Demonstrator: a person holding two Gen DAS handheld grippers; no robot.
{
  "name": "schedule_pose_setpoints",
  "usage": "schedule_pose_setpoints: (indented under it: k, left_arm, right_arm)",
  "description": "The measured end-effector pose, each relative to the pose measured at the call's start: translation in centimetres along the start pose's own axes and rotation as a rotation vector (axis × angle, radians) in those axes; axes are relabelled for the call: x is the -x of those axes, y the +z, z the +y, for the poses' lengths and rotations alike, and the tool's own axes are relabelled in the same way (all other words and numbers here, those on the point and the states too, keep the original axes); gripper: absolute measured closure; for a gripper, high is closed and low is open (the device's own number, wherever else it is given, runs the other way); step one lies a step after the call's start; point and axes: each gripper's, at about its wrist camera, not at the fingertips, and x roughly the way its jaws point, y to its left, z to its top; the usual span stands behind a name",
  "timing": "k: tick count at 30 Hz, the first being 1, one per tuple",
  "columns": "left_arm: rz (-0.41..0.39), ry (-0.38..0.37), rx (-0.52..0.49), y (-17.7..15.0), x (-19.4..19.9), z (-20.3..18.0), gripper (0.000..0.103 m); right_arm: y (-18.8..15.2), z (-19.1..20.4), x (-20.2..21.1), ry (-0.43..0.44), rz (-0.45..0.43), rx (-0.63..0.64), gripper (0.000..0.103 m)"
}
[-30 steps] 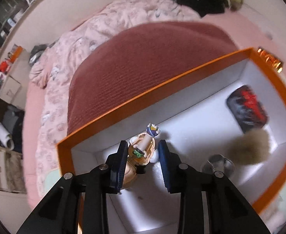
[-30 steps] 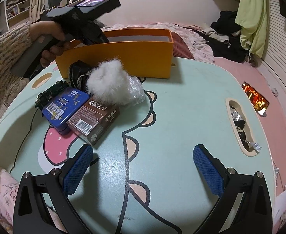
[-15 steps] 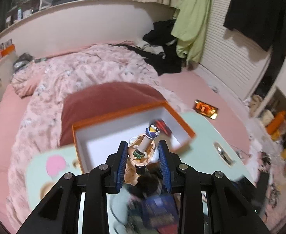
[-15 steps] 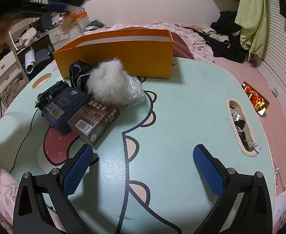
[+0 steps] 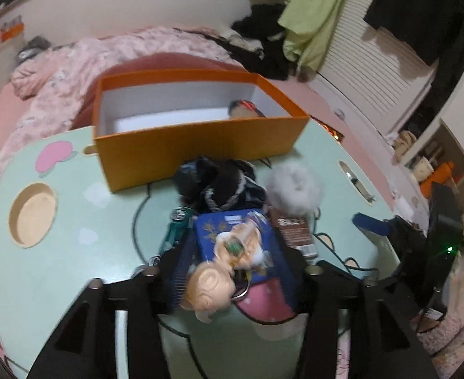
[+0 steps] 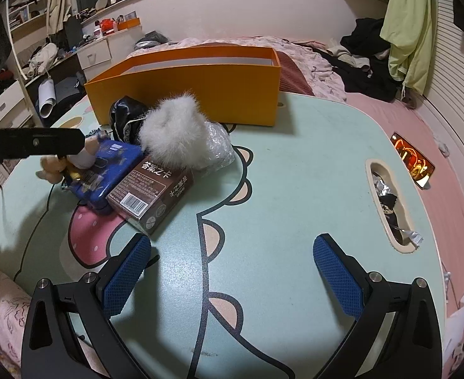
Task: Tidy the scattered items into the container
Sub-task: 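Lift the figurine out with the left gripper and set it on the table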
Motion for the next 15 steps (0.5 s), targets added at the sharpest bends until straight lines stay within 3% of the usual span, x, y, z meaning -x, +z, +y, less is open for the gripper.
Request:
schedule_pose_setpoints:
  k: [3,4,5,7,13,15]
  left_arm:
    - [-0.063,-0.001,0.012,-0.8,1.7,0.4,0.034]
    - [-0.08,0.007,0.016,-1.1,2.2,0.6,0.024]
    - [-0.097,0.029,0.019,-1.7,2.7,0.8,0.015]
    - [-0.108,0.088,0.014,-3.0,3.2,0.8,0.009]
    - [-0.002,0.208,-0.019,-6.6,1.3,0.4,0.006]
    - [0.017,0.309,-0.053,-7.4,-0.1,0.3,0.0]
  right_arm:
    - [0.0,0.0,0.0,0.002,-0.001,-0.002,0.001]
    - [0.0,0.1,0.0,0.002,-0.001,-0.002,0.001]
    - [0.0,0.1,0.0,0.0,-0.001,0.0,0.001]
    - [-0.1,0.1,0.0,-0.003,0.001,0.001,0.001]
    - [-0.1,0.3,0.0,-0.013,0.005,0.003,0.001]
    - [-0.1,0.4,0.0,-0.017,0.006,0.003,0.001]
